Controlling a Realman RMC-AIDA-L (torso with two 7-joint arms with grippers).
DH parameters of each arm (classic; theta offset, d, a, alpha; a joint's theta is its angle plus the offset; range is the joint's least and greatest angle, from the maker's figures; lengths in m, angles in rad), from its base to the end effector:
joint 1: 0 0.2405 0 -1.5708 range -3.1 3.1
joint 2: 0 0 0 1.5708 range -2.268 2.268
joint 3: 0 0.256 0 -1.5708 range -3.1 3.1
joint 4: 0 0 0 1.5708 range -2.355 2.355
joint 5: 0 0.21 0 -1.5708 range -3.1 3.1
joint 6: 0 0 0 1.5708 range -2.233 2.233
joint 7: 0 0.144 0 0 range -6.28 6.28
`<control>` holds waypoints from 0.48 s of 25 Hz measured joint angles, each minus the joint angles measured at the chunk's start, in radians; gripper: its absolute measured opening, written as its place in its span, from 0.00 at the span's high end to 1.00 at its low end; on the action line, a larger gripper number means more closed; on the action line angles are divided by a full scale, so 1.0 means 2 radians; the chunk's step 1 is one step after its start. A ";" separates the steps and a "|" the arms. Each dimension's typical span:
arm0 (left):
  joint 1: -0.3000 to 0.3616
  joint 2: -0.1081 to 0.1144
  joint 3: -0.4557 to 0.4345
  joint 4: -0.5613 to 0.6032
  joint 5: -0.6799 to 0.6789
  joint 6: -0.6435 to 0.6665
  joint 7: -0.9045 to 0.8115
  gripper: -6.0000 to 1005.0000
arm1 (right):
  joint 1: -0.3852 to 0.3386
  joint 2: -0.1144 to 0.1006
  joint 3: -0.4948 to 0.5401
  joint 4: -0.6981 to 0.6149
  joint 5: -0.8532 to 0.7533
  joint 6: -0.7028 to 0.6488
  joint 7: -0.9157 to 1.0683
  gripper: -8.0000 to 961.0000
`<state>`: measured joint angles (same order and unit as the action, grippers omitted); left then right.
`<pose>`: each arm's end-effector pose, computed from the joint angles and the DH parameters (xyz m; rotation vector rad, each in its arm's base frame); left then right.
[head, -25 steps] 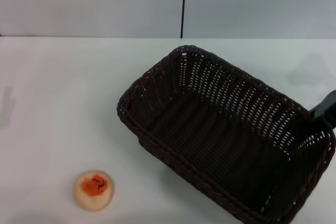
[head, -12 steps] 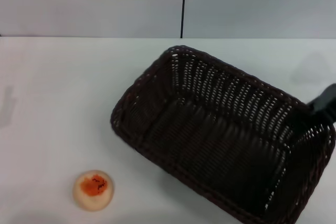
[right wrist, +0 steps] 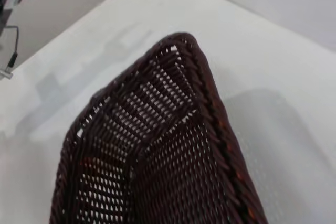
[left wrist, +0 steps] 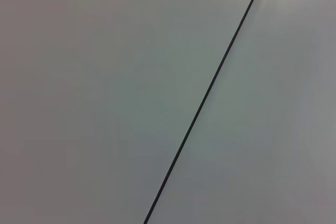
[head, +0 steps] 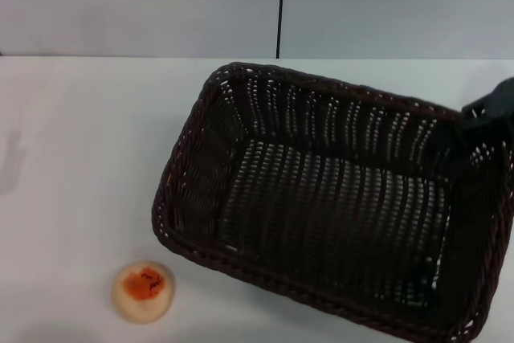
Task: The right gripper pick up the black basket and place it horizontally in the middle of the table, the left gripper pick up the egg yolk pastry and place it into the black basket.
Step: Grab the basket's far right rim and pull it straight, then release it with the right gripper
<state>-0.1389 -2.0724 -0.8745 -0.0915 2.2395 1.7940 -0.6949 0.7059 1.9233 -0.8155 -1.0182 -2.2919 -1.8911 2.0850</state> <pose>-0.3575 0.2011 0.0522 -1.2113 -0.6071 -1.2878 0.2070 0.3577 0.0853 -2.9339 0.9751 0.0516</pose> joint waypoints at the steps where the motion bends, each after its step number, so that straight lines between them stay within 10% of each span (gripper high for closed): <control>1: 0.000 0.000 0.000 0.000 0.000 0.000 0.000 0.19 | 0.000 0.000 0.003 -0.004 0.002 -0.001 -0.003 0.76; 12: -0.003 0.001 -0.001 -0.003 -0.001 0.001 -0.001 0.19 | 0.007 -0.012 0.009 -0.020 0.048 -0.010 -0.113 0.74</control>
<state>-0.1444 -2.0705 -0.8759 -0.0976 2.2381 1.7955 -0.6959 0.7206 1.9001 -0.7967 -1.0577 -2.1951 -1.9112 1.8589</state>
